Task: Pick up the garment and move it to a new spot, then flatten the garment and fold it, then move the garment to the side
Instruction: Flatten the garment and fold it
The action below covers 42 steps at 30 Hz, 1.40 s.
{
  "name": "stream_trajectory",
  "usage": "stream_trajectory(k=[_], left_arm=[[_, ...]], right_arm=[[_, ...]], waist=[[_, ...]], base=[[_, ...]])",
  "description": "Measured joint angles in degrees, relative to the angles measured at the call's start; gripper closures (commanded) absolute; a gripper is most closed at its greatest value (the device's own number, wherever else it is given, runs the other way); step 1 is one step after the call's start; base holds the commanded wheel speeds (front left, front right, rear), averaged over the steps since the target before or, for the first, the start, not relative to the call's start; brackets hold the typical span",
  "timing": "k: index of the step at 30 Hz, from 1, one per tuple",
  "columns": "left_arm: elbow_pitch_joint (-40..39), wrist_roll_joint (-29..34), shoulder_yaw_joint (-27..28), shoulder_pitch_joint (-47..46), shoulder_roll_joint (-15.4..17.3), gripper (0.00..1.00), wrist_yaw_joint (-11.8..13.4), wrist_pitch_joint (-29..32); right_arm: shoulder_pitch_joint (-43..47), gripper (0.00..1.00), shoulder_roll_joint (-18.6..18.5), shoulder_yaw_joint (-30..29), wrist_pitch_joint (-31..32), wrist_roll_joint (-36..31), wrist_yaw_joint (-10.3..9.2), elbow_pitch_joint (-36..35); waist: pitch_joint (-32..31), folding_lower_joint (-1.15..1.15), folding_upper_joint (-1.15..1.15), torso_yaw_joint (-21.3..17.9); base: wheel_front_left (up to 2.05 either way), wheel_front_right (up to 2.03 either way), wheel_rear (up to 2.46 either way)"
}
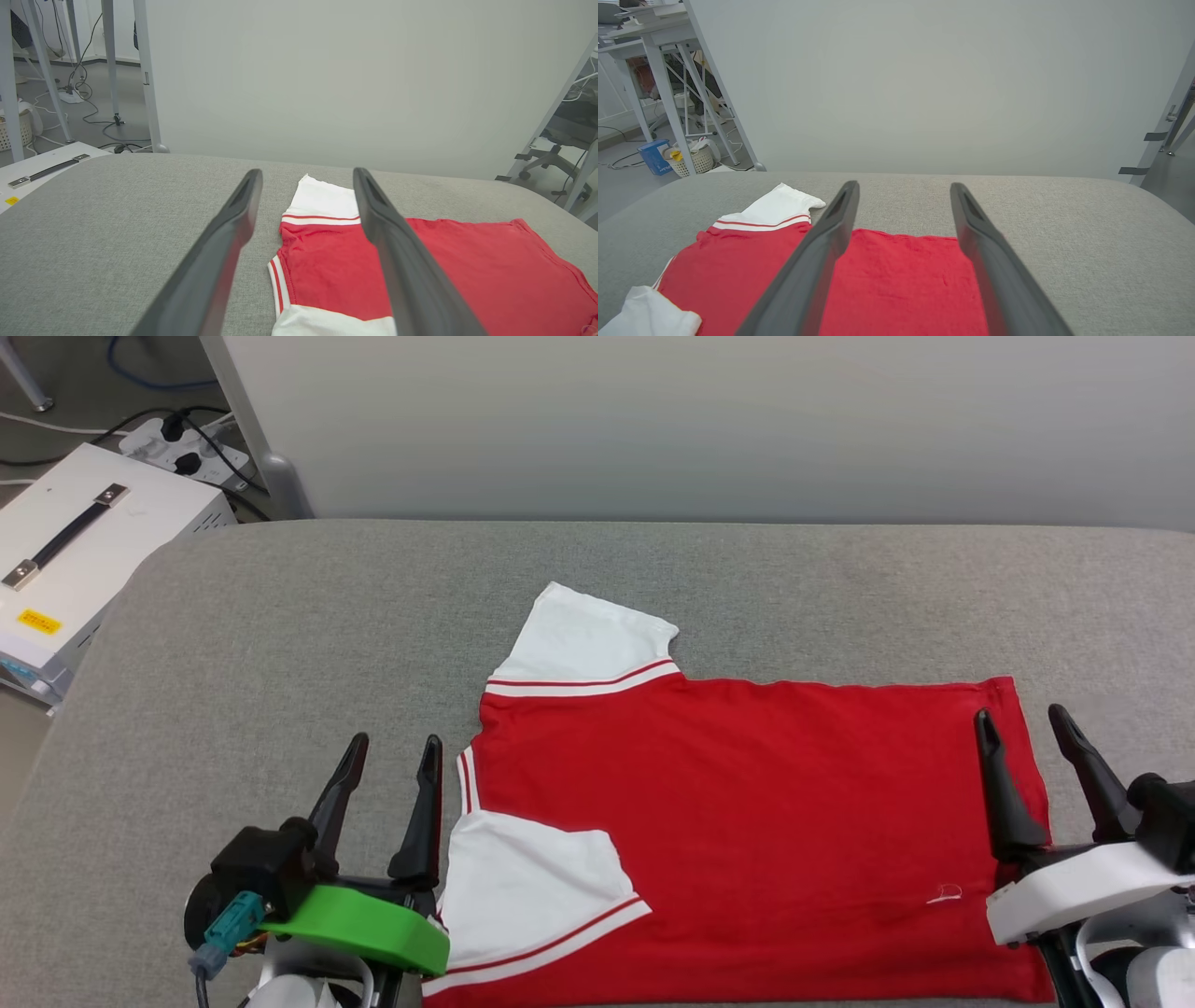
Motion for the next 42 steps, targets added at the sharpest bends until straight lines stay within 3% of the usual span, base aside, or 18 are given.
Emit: stream_trajectory(k=[10, 16, 20, 25, 30, 36, 42], left_arm=[[2.7, 6.5, 5.5, 1.0, -5.3, 0.00, -6.6, 0.0], [5.7, 8.5, 5.6, 0.7, -5.9, 0.00, -9.7, 0.0], [7.2, 8.3, 3.2, -3.1, -3.8, 0.00, -10.4, 2.1], [8.6, 7.8, 0.3, -12.5, -0.7, 0.00, -10.8, 9.0], [10.5, 1.2, -3.0, -23.1, 3.5, 0.00, -11.0, 19.2], [13.9, -8.2, -7.0, -38.1, 11.5, 0.00, -11.0, 34.1], [20.1, -14.0, -8.2, -48.6, 14.0, 0.00, -11.0, 47.7]], right_arm=[[-0.2, 0.00, 0.7, 0.5, -2.1, 0.6, 0.00, 2.2], [-1.0, 0.00, 0.6, 0.8, -2.4, 1.1, 0.00, 1.7], [-2.2, 0.00, 0.6, 1.0, -2.4, 1.2, 0.00, 0.8], [-4.1, 0.00, 0.9, 2.5, -2.4, 1.2, 0.00, 0.4], [-6.7, 0.00, 1.9, 4.2, -3.3, 1.4, 0.00, 0.6], [-8.5, 0.00, 2.6, 4.8, -5.1, 1.6, 0.00, 2.0], [-10.6, 0.00, 3.4, 7.1, -7.2, 2.6, 0.00, 3.9]], waist=[[0.4, 0.00, 0.00, -0.3], [2.4, 0.00, 0.00, -1.2], [4.7, 0.00, 0.00, -1.9], [8.3, 0.00, 0.00, -3.3], [11.9, 0.00, 0.00, -5.5], [16.3, 0.01, 0.00, -8.7], [20.6, 0.01, 0.00, -11.6]], base=[[0.00, 0.00, 0.00], [0.00, 0.00, 0.00], [0.00, 0.00, 0.00], [0.00, 0.00, 0.00], [0.00, 0.00, 0.00], [0.00, 0.00, 0.00], [0.00, 0.00, 0.00]])
